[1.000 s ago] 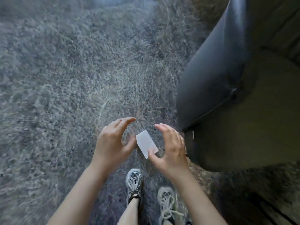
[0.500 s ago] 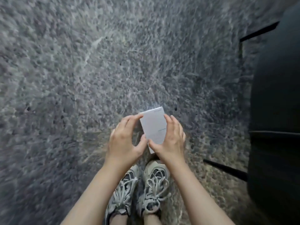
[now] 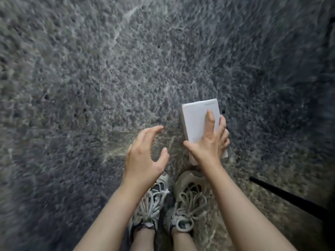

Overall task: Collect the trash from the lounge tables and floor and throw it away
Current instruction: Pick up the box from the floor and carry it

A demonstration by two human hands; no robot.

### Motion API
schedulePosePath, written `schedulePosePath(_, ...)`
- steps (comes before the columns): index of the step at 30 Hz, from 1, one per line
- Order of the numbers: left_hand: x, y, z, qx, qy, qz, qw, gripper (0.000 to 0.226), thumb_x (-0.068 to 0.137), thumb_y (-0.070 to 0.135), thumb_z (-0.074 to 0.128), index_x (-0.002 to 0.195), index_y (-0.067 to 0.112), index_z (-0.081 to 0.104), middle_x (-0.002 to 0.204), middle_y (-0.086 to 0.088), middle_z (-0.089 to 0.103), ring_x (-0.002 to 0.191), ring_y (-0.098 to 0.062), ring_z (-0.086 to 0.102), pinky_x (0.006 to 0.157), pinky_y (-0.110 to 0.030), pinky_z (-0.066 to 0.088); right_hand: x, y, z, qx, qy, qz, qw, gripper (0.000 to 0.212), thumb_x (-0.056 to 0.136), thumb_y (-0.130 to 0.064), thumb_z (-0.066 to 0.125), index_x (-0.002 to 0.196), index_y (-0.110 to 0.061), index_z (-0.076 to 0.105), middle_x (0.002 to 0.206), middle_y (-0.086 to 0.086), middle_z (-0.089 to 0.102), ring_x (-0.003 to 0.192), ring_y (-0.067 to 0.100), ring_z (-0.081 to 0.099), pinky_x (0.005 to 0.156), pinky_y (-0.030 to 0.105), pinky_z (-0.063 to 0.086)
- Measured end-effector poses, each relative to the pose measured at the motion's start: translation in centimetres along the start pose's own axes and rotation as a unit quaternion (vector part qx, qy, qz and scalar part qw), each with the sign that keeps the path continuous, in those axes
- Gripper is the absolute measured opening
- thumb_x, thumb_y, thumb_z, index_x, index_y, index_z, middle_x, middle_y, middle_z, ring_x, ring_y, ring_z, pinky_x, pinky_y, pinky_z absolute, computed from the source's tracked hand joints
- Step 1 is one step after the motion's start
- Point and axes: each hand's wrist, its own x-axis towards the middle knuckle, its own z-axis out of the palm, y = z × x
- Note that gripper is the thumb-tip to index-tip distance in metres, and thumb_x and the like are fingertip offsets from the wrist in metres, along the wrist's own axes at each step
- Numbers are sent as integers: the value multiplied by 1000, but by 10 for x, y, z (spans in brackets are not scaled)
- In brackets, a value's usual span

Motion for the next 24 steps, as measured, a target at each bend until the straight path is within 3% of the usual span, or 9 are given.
schedulePosePath(5,-26,89,-67,5,39,30,999,50,73,28,55,122,24,53,108,13,51,100,-12,55,90,-32,44,-38,-62,-115,22,60,-93,994,109,48,-39,76,136,-39,11,151,10,9,126,27,19,103,48,20)
schedulePosePath(11,-44,217,-192,-13,127,99,987,50,74,31,55,123,26,51,114,7,56,103,-12,55,89,-29,45,-67,-178,-293,56,115,-189,974,105,53,-41,75,136,-40,12,151,12,9,128,29,18,103,47,17)
schedulePosePath(17,-88,344,-365,-42,253,163,953,44,78,36,53,121,29,50,102,12,58,90,-5,55,78,-22,40,-127,-309,-476,81,169,-278,942,99,58,-50,70,143,-36,20,153,10,11,129,28,18,105,48,14)
schedulePosePath(24,-180,455,-548,-34,378,213,900,43,85,30,58,127,29,46,106,8,58,93,-10,56,77,-26,40,-228,-438,-638,100,205,-408,884,98,60,-51,70,136,-44,9,152,-4,4,130,20,10,102,46,18)
